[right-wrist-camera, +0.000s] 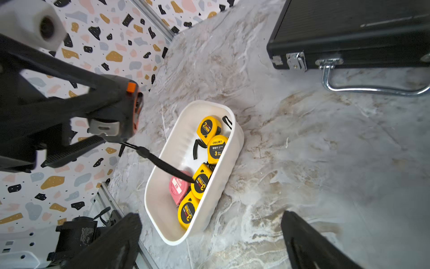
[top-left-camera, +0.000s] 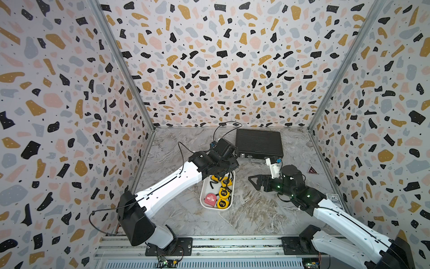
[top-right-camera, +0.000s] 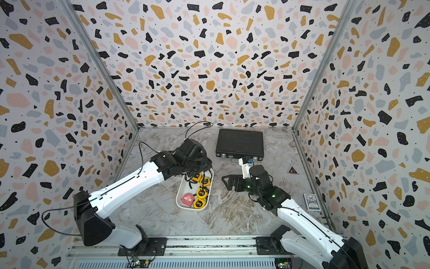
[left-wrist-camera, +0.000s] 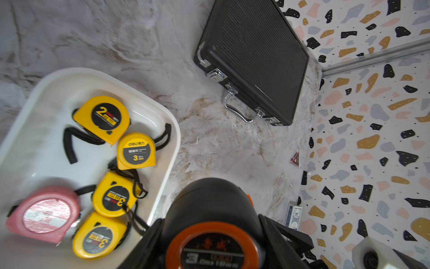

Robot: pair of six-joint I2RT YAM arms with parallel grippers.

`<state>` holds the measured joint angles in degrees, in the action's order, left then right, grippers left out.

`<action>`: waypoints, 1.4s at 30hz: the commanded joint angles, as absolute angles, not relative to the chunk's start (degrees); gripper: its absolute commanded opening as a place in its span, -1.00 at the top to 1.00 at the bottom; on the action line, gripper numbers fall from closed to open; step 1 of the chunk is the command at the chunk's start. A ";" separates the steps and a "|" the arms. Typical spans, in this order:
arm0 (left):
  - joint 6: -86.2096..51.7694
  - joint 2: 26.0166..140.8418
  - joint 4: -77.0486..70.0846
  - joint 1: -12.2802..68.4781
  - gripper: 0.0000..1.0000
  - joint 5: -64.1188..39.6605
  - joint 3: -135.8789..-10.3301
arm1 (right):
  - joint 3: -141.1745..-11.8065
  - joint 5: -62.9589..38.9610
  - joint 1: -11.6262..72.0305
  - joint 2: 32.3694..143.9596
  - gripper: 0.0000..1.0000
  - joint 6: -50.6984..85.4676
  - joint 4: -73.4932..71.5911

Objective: Take the tape measure out of the storage box
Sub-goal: Pick up the tape measure from the storage box, then place the tape measure at the center of the board.

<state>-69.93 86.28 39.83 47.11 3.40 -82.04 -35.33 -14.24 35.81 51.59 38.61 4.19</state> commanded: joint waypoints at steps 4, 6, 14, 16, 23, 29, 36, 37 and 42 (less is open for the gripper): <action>-76.25 88.88 34.18 50.47 1.00 0.03 -84.96 | -36.40 -10.48 36.53 48.72 -0.99 38.19 2.94; -78.23 88.95 32.10 51.16 1.00 -0.32 -84.49 | -36.98 -10.46 36.58 48.61 -0.99 37.76 2.94; -83.15 89.81 25.41 52.64 1.00 -1.59 -84.18 | -36.09 -9.80 36.84 47.07 -0.99 38.27 -0.76; -84.12 90.15 24.24 52.91 1.00 -2.43 -83.87 | -35.51 -9.20 36.91 46.54 -0.99 38.66 -1.96; -86.87 90.09 20.82 53.95 1.00 -4.33 -82.16 | -35.42 -9.02 36.97 47.50 -0.92 38.80 -4.77; -89.52 89.39 17.77 54.86 1.00 -6.12 -80.04 | -34.67 -9.03 36.94 48.45 -0.68 38.80 -7.12; -91.03 88.95 16.28 55.63 1.00 -6.57 -78.99 | -34.19 -8.78 36.92 48.96 -0.03 39.34 -8.09; -91.22 88.86 15.86 55.63 1.00 -6.50 -78.80 | -34.17 -8.87 36.91 48.96 0.08 39.29 -8.00; -91.49 88.91 15.23 55.63 1.00 -6.66 -78.26 | -34.10 -8.52 36.97 48.37 0.64 39.64 -7.15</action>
<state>-90.91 90.04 19.33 55.09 -5.19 -78.72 -34.02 -9.37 36.88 49.15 39.99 -6.61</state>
